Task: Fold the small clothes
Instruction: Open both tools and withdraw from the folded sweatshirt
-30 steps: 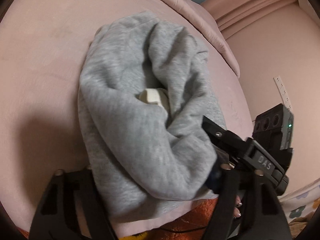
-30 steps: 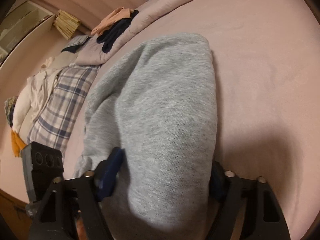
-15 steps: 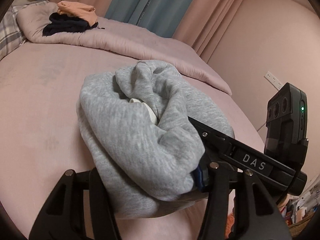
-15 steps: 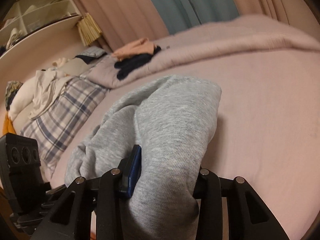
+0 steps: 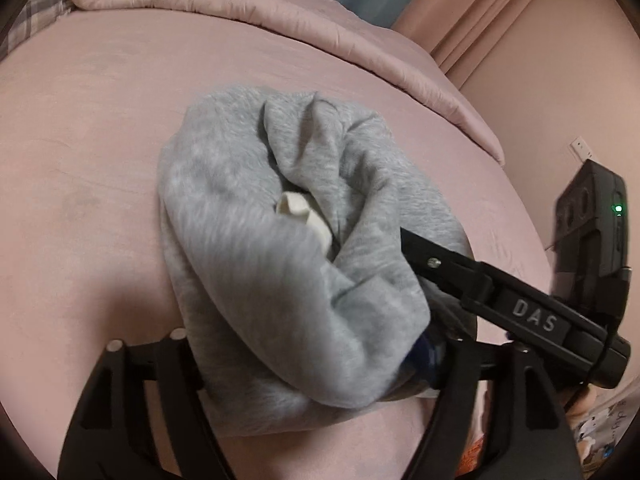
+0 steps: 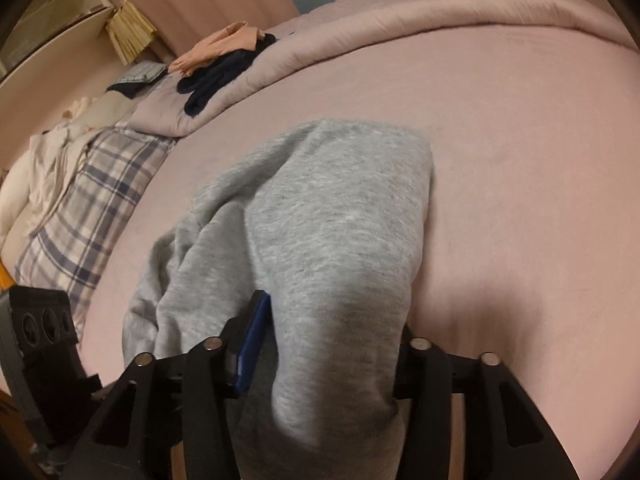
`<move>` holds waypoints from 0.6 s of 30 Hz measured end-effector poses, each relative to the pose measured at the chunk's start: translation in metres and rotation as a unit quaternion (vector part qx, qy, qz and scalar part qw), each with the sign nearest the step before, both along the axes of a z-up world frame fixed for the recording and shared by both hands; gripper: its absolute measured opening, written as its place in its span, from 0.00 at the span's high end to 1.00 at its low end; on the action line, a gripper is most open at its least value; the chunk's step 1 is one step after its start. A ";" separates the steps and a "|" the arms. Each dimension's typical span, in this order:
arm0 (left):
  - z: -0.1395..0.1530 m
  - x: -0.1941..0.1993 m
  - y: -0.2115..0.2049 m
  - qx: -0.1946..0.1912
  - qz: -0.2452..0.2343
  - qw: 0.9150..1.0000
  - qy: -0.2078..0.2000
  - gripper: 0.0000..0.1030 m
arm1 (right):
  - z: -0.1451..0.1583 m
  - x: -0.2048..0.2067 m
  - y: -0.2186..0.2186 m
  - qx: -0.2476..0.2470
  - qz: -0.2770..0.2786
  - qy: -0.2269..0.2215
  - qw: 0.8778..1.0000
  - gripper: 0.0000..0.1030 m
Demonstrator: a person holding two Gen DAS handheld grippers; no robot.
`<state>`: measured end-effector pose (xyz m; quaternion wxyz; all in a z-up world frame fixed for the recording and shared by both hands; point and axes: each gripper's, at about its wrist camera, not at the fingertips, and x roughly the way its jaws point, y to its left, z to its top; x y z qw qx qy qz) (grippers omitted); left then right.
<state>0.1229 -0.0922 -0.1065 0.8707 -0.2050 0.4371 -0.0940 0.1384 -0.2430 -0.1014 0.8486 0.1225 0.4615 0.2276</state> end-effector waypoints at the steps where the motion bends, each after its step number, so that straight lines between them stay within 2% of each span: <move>1: 0.006 -0.004 0.000 0.018 0.003 1.000 -0.004 0.18 | 0.004 -0.002 0.001 -0.010 -0.007 -0.006 1.000 0.39; 3: 0.018 -0.009 0.001 0.044 0.012 0.999 -0.018 0.13 | 0.010 -0.007 0.000 -0.024 -0.017 -0.016 0.999 0.29; 5: 0.035 -0.018 0.004 0.066 0.024 0.997 -0.038 0.00 | 0.021 -0.015 -0.004 -0.034 -0.025 -0.038 0.998 0.20; 9: 0.069 -0.047 0.014 0.102 0.063 0.989 -0.084 0.01 | 0.044 -0.031 -0.014 -0.056 -0.047 -0.082 0.994 0.15; 12: 0.087 -0.070 0.019 0.108 0.081 0.985 -0.110 0.01 | 0.060 -0.044 -0.019 -0.067 -0.059 -0.111 0.990 0.10; 18: 0.098 -0.095 0.020 0.096 0.095 0.984 -0.113 0.01 | 0.080 -0.067 -0.023 -0.079 -0.059 -0.150 0.984 0.08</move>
